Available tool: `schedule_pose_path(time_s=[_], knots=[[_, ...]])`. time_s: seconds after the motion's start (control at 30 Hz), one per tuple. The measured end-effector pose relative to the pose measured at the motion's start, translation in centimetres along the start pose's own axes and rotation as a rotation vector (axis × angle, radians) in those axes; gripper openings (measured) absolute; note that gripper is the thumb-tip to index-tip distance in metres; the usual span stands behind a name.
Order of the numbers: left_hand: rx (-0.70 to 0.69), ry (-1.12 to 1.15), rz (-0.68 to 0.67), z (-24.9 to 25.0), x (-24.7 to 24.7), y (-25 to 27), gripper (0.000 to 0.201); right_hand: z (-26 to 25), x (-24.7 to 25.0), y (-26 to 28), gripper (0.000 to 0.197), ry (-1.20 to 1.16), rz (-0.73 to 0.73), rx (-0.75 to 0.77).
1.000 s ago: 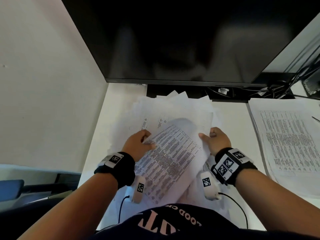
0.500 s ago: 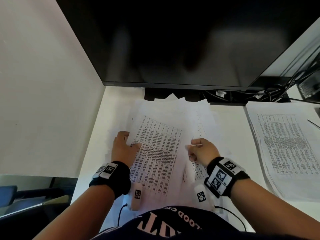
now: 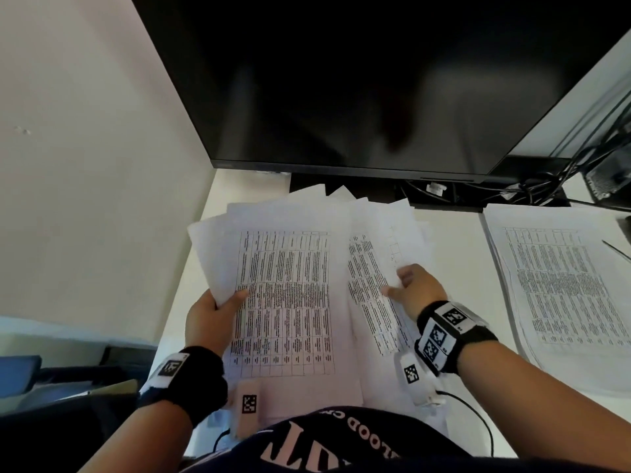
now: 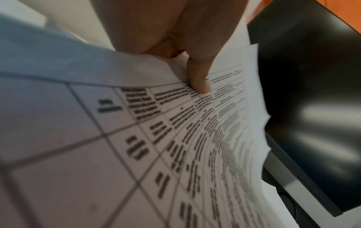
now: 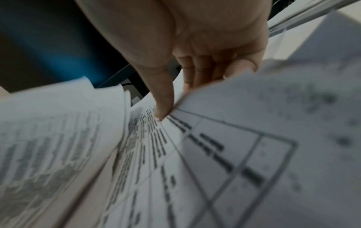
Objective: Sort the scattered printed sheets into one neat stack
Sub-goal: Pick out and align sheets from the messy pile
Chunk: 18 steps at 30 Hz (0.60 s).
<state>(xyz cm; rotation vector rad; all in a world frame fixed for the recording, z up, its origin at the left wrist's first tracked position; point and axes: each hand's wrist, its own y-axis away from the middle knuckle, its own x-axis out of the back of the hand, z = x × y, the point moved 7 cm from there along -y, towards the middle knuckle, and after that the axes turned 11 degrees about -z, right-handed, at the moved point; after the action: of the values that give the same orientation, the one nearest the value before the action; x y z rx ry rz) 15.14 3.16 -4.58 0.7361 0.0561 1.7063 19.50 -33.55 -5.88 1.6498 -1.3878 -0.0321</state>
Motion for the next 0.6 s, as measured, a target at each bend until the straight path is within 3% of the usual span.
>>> schedule_pose_path(time_s=[0.1, 0.23, 0.3, 0.43, 0.5, 0.6], knots=[[0.007, 0.067, 0.012, -0.7, 0.4, 0.7, 0.029, 0.1, 0.1, 0.0, 0.033, 0.072, 0.070, 0.034], [0.016, 0.225, 0.021, -0.7, 1.0, 1.3, 0.034, 0.3, 3.0, 1.6, 0.006, -0.088, 0.248, 0.134], [0.016, 0.292, 0.019, -0.9, 1.4, 1.3, 0.035, 1.1, 4.5, 2.2, 0.012, -0.109, 0.298, 0.144], [0.060, 0.324, 0.011, -0.1, 1.4, 1.8, 0.037, 2.6, 6.4, 3.0, 0.002, -0.255, 0.266, 0.140], [0.071, 0.391, -0.018, 0.5, 0.9, 2.0, 0.035, 3.1, 6.7, 3.7, 0.012, -0.316, 0.241, 0.147], [0.077, 0.496, -0.100, 1.5, -0.7, 2.2, 0.045, 4.4, 6.3, 4.2, 0.014, -0.468, 0.197, 0.117]])
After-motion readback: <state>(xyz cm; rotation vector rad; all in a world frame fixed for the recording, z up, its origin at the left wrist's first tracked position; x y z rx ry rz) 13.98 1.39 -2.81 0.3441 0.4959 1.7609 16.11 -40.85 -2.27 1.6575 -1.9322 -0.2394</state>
